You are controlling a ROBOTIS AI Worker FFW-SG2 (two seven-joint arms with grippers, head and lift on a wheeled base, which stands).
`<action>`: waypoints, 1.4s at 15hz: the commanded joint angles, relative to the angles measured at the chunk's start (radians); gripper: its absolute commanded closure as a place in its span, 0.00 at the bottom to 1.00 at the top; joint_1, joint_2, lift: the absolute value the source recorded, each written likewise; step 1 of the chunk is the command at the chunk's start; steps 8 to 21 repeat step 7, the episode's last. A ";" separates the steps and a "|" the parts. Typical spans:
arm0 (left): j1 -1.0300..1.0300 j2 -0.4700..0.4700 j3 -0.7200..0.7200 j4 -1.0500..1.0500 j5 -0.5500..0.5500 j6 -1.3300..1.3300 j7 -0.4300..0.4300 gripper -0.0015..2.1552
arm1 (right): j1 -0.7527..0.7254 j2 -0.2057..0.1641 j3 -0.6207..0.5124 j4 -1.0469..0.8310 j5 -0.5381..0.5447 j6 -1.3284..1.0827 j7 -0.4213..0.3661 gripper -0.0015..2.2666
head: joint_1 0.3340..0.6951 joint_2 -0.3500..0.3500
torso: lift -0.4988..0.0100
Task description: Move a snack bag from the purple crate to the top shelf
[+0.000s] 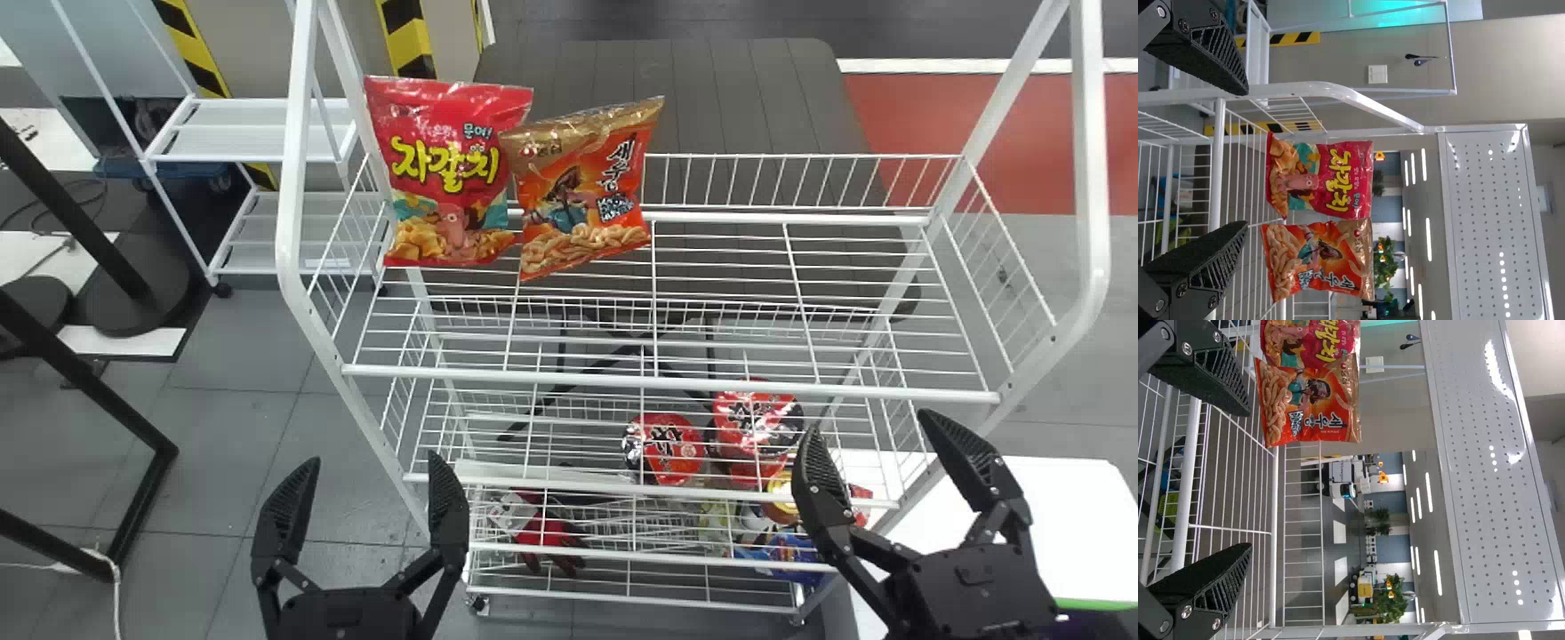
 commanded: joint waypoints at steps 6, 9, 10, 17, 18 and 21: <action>-0.002 -0.003 -0.002 0.005 0.000 0.000 0.000 0.06 | 0.000 -0.001 0.000 0.007 0.000 0.000 0.000 0.05 | 1.00 0.58 | 0.98; 0.000 -0.003 -0.002 0.005 0.000 0.000 0.000 0.06 | 0.000 0.000 0.000 0.007 -0.001 0.000 0.000 0.06 | 1.00 0.58 | 0.98; 0.000 -0.003 -0.002 0.005 0.000 0.000 0.000 0.06 | 0.000 0.000 0.000 0.007 -0.001 0.000 0.000 0.06 | 1.00 0.58 | 0.98; 0.000 -0.003 -0.002 0.005 0.000 0.000 0.000 0.06 | 0.000 0.000 0.000 0.007 -0.001 0.000 0.000 0.06 | 1.00 0.58 | 0.98; 0.000 -0.003 -0.002 0.005 0.000 0.000 0.000 0.06 | 0.000 0.000 0.000 0.007 -0.001 0.000 0.000 0.06 | 1.00 0.58 | 0.98; 0.000 -0.003 -0.002 0.005 0.000 0.000 0.000 0.06 | 0.000 0.000 0.000 0.007 -0.001 0.000 0.000 0.06 | 1.00 0.58 | 0.98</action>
